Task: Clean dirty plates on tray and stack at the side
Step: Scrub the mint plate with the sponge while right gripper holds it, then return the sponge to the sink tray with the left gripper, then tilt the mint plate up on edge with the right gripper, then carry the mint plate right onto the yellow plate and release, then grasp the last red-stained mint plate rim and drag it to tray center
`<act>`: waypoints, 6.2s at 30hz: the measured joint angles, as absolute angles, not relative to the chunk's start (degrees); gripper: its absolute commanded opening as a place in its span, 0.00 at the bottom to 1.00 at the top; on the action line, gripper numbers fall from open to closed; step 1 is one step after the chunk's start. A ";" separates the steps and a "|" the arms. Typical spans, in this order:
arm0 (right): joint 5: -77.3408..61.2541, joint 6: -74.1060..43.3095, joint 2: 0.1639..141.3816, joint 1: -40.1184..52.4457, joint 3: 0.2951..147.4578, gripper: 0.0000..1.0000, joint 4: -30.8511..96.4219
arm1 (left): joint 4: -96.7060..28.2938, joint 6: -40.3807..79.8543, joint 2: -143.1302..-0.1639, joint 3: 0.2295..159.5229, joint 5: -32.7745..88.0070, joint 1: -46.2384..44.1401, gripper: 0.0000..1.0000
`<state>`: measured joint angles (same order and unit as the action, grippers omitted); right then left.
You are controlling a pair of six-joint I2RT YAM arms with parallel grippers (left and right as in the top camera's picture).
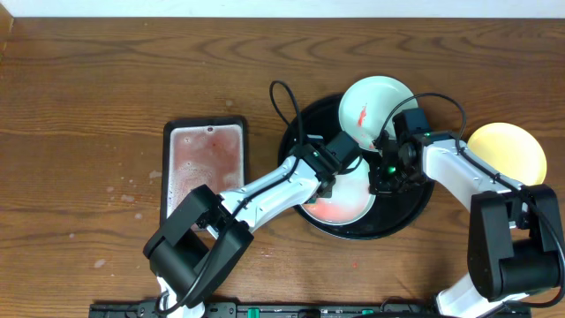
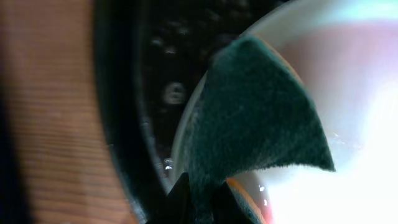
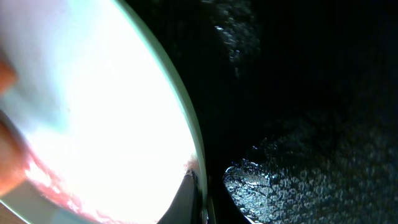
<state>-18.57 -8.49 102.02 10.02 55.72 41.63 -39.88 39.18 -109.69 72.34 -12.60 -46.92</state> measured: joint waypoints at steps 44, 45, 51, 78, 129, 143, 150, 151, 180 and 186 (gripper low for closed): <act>36.80 -13.63 73.17 39.22 54.41 0.01 46.65 | -47.42 25.12 -75.81 54.43 4.62 -7.27 0.56; 39.40 -13.65 73.17 41.19 54.41 0.01 46.68 | -47.53 25.02 -74.91 54.43 5.23 -7.27 0.58; 52.77 -13.67 73.19 51.11 54.41 0.01 46.65 | -49.28 24.58 -68.69 54.43 7.44 -7.27 0.70; 72.58 -13.58 73.17 63.83 54.41 0.01 46.61 | -51.24 24.08 -65.78 54.43 7.86 -7.27 0.82; 50.35 -16.34 73.19 50.26 54.41 0.01 44.21 | -51.24 24.08 -65.78 54.43 7.86 -7.27 0.83; -1.91 -15.46 73.82 -6.55 54.43 0.01 36.42 | -51.31 24.08 -65.78 54.43 7.88 -7.27 0.83; -13.08 -16.91 81.01 -35.66 54.54 0.01 32.71 | -51.33 24.08 -65.78 54.43 8.05 -7.27 0.83; -13.28 -17.37 82.50 -37.95 54.54 0.01 32.12 | -51.35 24.08 -65.78 54.43 8.10 -7.27 0.83; -19.35 -6.70 75.83 -7.73 54.70 0.56 21.41 | -51.37 24.08 -65.78 54.43 8.36 -7.22 0.83; -11.94 -1.32 88.20 -0.01 54.70 0.50 9.80 | -51.35 24.08 -65.78 54.43 8.49 -7.22 0.83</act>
